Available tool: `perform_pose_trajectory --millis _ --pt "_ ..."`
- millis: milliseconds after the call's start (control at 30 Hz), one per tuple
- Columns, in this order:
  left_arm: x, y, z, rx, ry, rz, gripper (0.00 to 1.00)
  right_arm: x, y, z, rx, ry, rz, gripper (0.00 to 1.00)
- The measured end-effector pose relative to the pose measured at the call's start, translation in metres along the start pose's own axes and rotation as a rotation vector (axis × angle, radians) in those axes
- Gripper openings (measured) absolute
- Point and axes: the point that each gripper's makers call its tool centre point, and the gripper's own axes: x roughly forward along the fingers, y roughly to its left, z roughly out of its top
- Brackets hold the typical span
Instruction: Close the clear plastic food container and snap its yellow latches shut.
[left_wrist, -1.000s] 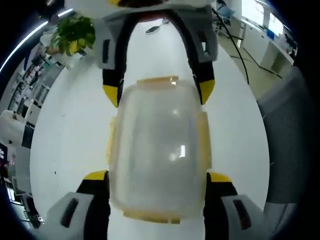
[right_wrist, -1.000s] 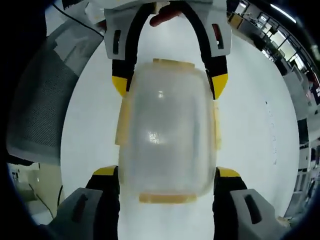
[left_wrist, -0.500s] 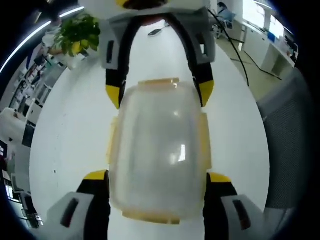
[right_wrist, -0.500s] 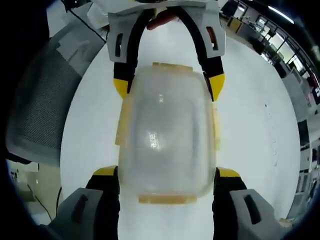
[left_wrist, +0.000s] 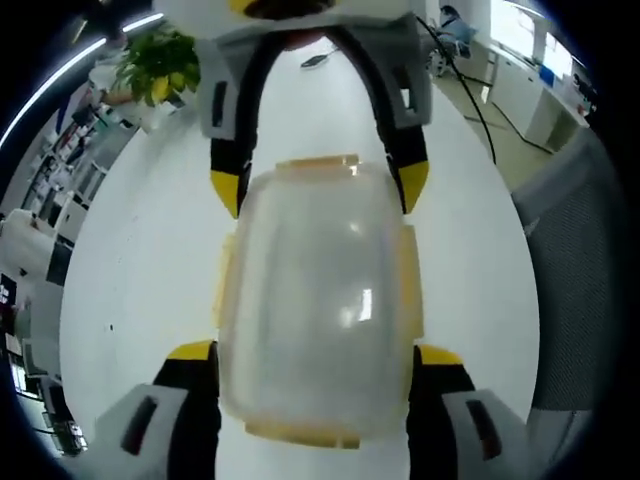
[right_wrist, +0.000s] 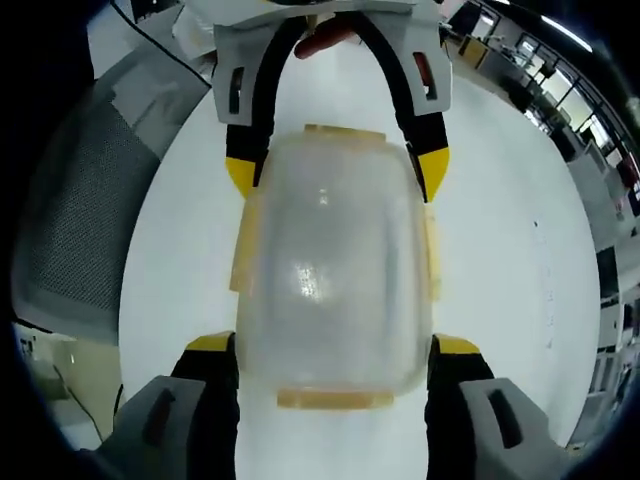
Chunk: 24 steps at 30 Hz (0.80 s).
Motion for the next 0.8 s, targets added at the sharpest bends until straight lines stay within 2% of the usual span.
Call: perform_pose_trajectory --millis 367,600,800 --pt "-0.01 0.006 -0.024 -0.014 0.01 0.012 0.74 0.009 -0.008 0.024 -0.012 -0.01 0.004 0.74" --pt "-0.016 0.015 -0.044 -0.003 0.019 0.01 0.74 0.017 -0.015 0.043 -0.004 0.005 -0.002 0.74" --pt "-0.021 0.02 -0.054 0.003 0.011 0.006 0.74 0.021 -0.02 0.053 0.006 0.009 -0.008 0.74"
